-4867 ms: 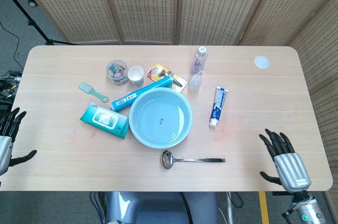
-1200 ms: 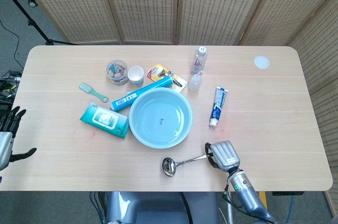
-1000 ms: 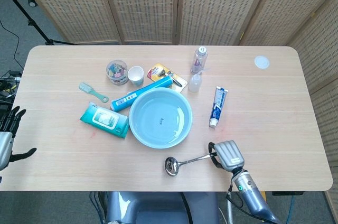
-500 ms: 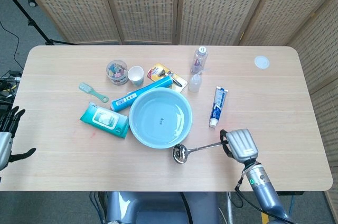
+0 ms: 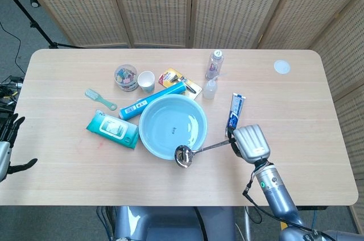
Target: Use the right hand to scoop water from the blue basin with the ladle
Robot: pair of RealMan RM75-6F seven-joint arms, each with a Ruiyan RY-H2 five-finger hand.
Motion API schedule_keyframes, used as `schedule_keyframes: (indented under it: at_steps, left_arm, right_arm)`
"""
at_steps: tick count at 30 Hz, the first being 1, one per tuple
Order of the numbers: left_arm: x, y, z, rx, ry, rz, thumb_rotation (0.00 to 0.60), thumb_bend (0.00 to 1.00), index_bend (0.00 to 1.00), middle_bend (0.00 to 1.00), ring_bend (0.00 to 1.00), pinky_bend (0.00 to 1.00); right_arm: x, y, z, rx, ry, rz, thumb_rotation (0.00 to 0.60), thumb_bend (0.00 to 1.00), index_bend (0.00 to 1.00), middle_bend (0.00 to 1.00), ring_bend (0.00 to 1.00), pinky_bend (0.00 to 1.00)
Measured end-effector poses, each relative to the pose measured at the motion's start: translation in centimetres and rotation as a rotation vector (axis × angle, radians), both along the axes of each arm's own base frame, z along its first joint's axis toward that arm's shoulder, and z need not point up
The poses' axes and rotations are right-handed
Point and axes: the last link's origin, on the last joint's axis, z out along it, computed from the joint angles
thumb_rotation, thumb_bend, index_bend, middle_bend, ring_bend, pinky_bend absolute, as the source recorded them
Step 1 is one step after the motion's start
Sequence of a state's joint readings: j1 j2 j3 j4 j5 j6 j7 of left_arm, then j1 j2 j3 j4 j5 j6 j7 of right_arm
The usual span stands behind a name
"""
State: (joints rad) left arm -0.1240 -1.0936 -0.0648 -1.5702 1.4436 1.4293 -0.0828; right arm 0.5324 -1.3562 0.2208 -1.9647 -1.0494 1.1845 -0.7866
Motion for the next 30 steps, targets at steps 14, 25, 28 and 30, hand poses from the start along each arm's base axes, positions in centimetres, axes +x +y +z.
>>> schedule_keyframes:
  at_steps: [14, 25, 28, 30]
  left_arm:
    - [-0.2, 0.1, 0.3, -0.004, -0.014, 0.004, 0.600, 0.00, 0.00, 0.00, 0.00, 0.03]
    - [-0.6, 0.7, 0.3, -0.005, -0.019, 0.025, 0.600, 0.00, 0.00, 0.00, 0.00, 0.03]
    - [-0.7, 0.7, 0.4, -0.004, -0.022, 0.030, 0.600, 0.00, 0.00, 0.00, 0.00, 0.03]
    - [-0.7, 0.8, 0.3, -0.006, -0.023, 0.033, 0.600, 0.00, 0.00, 0.00, 0.00, 0.03]
  right_arm:
    - [6.2, -5.1, -4.7, -0.105, 0.112, 0.020, 0.600, 0.96, 0.82, 0.88, 0.93, 1.00]
    - [7.1, -10.0, -6.9, -0.232, 0.240, -0.095, 0.600, 0.96, 0.82, 0.89, 0.93, 1.00]
    - [6.7, -10.2, -7.8, -0.246, 0.273, -0.087, 0.600, 0.96, 0.82, 0.89, 0.93, 1.00]
    - [6.5, -10.2, -8.2, -0.256, 0.287, -0.063, 0.600, 0.96, 0.82, 0.89, 0.93, 1.00]
